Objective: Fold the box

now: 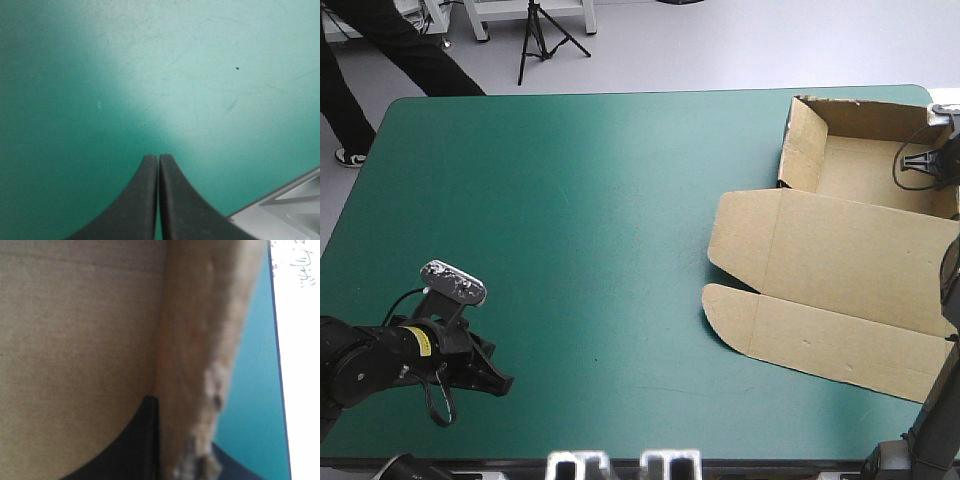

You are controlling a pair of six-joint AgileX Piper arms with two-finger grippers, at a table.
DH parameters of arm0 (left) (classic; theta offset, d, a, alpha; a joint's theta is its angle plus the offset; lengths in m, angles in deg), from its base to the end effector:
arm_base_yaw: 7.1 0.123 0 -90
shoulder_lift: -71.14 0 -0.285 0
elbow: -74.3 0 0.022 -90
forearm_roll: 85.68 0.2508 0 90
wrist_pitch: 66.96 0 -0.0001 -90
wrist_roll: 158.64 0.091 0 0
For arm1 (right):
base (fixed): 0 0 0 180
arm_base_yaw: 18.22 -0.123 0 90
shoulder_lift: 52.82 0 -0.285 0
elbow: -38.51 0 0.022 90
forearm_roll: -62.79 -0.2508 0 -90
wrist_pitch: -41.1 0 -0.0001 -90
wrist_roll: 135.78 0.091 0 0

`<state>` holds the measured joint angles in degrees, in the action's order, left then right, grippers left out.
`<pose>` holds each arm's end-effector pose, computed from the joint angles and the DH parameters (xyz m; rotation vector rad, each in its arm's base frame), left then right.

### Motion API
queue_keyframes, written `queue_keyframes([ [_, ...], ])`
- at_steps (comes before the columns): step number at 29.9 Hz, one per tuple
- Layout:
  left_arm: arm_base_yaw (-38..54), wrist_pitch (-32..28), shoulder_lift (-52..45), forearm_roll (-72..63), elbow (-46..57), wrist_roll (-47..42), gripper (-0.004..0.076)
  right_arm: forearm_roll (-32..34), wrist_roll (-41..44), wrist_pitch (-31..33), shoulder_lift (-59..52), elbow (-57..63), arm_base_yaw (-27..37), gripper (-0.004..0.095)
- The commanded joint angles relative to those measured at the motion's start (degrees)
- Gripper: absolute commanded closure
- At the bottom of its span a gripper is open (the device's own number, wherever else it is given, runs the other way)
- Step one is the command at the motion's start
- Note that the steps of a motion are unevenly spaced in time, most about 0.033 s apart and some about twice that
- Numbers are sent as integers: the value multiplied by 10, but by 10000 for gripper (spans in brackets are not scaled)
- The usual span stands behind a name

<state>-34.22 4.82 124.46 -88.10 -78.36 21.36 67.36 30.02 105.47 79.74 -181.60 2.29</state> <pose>0.1013 -0.0560 0.3333 0.6231 2.6027 -0.2103 0.4473 -0.1743 0.2607 0.1249 2.7632 -0.2735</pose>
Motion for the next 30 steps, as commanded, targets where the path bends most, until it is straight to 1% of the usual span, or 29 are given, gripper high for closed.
queue_keyframes([
  [1,-5,24,-3,-22,-14,-8,729,31,-5,-40,-35,-20,19,918],
  [3,-5,24,-3,-26,-14,-8,730,9,-6,-42,-35,-20,32,856],
  [5,-5,24,-3,-26,-14,-8,730,-2,-9,-42,-35,-20,45,735],
  [6,-5,24,-3,-26,-14,-8,730,-14,-12,-40,-35,-20,55,620],
  [8,-5,24,-3,-26,-14,-8,730,-36,-12,-39,-35,-20,70,433],
  [9,-5,24,-3,-25,-14,-8,730,-52,-12,-39,-37,-20,80,288],
  [10,-5,22,-3,-22,-14,-8,730,-59,-12,-39,-40,-20,85,201],
  [12,-5,20,-3,-15,-14,-8,730,-64,-12,-39,-48,-20,95,50],
  [14,-5,19,-3,-13,-14,-8,730,-60,-12,-44,-60,-20,101,0],
  [17,-5,18,-3,-9,-14,-8,730,-61,-12,-54,-88,-21,104,4],
  [19,-5,18,-3,-5,-14,-8,730,-75,-17,-53,-107,-29,102,5],
  [21,-5,17,-3,5,-14,-8,730,-121,-33,-33,-124,-47,102,21],
  [23,-5,17,-3,15,-14,-8,730,-187,-57,-3,-138,-69,101,68],
  [25,-5,17,-3,18,-14,-8,730,-239,-79,32,-151,-92,100,160],
  [27,-5,17,-3,19,-14,-7,730,-280,-96,62,-172,-100,91,294],
  [28,-5,15,-3,19,-14,-7,730,-291,-110,76,-185,-100,83,378],
  [29,-5,13,-3,19,-14,-7,730,-293,-116,76,-197,-99,74,450],
  [30,-5,10,-3,19,-14,-7,730,-292,-116,76,-210,-98,61,543],
])
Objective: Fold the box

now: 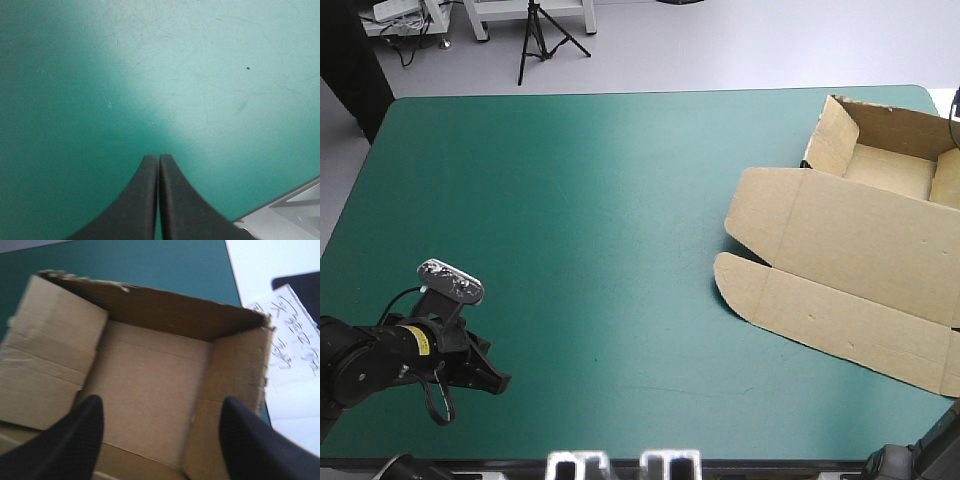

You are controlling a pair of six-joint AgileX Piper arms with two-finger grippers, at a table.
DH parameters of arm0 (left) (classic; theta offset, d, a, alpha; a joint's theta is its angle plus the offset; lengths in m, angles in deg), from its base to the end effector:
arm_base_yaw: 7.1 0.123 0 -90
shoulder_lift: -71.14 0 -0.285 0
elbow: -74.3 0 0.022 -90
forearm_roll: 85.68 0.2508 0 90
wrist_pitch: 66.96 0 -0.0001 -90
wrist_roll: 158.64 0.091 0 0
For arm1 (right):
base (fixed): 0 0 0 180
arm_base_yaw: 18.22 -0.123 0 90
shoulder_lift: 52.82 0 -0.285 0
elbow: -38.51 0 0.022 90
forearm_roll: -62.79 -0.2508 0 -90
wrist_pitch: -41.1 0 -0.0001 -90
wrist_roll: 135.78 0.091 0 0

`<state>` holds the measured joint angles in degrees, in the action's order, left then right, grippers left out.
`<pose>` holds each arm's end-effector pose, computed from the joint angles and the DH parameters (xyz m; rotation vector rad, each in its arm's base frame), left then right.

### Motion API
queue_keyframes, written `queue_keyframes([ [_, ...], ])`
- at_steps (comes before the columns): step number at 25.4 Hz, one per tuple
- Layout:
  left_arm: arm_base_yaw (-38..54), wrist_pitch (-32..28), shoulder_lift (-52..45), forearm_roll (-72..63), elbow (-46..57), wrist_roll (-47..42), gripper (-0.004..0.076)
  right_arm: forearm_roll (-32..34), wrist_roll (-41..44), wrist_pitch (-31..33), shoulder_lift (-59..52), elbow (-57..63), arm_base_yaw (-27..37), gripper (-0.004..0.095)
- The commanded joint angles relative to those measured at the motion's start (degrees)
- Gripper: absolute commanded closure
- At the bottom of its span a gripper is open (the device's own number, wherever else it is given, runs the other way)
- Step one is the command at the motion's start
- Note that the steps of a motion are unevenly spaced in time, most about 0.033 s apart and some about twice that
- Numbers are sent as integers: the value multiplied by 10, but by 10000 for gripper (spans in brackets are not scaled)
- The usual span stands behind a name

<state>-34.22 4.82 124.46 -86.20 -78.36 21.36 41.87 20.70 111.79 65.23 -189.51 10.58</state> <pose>0.1026 -0.0534 0.3333 0.6254 2.5971 -0.1657 0.3809 -0.1744 0.4157 0.1064 2.3663 0.0441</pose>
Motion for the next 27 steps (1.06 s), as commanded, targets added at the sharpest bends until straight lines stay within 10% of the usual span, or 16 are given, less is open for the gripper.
queue_keyframes([
  [1,-5,6,-3,0,-14,-7,730,-37,-30,12,-79,-15,-37,635],
  [5,-5,-7,-3,0,-14,-5,730,-26,-53,12,-121,5,-115,919],
  [17,-5,-3,-3,-12,-14,8,730,112,-4,12,-266,268,-366,925],
  [27,-5,3,-3,-17,-14,8,732,91,-19,5,-527,569,-369,926],
])
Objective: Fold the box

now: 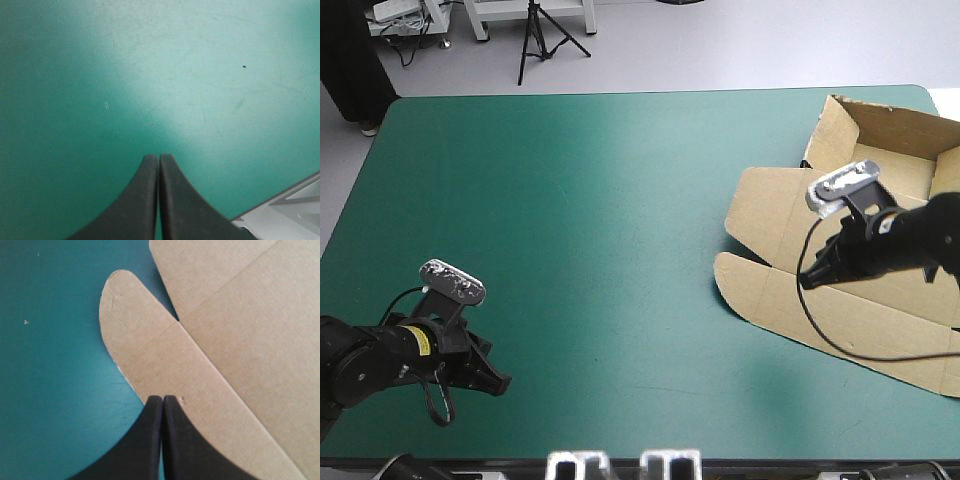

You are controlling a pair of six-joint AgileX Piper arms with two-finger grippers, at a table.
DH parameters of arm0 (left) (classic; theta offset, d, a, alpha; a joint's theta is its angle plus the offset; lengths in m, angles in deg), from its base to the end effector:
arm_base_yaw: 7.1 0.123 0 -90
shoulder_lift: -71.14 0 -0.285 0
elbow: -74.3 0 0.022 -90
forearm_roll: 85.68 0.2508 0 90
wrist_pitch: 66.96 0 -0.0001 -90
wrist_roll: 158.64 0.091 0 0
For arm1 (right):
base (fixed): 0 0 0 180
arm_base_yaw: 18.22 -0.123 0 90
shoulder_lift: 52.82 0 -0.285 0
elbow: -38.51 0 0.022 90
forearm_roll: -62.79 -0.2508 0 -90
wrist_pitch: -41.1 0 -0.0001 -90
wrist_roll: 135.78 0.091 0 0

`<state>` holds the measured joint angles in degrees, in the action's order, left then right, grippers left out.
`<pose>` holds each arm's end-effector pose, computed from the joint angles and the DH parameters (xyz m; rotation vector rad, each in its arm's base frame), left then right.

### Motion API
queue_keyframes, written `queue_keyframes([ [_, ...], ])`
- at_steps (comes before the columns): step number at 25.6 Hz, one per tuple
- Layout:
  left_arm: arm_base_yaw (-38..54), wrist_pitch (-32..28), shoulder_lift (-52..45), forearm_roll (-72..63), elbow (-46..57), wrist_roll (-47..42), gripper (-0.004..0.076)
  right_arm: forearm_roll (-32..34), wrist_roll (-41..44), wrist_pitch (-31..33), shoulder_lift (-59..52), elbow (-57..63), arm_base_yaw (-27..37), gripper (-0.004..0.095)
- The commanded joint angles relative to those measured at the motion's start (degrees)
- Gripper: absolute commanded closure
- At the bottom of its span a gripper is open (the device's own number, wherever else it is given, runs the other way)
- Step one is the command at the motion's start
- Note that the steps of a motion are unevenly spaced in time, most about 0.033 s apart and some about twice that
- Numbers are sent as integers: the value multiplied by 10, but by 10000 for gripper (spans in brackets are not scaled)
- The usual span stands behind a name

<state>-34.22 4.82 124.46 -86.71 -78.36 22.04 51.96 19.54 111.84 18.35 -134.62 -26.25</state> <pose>0.1022 -0.0541 0.3333 0.6401 2.5944 -0.1739 0.1914 0.0433 0.3899 -0.7089 2.4730 0.1460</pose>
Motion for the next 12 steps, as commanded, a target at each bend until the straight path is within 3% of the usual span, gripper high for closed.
queue_keyframes([
  [1,-5,3,-3,-12,-14,1,732,-10,-4,11,-74,33,-1,926],
  [8,-5,3,-3,-33,-14,1,732,-4,2,11,-218,163,-1,926],
  [12,-5,3,-3,-36,-13,1,732,3,11,11,-239,201,-1,926],
])
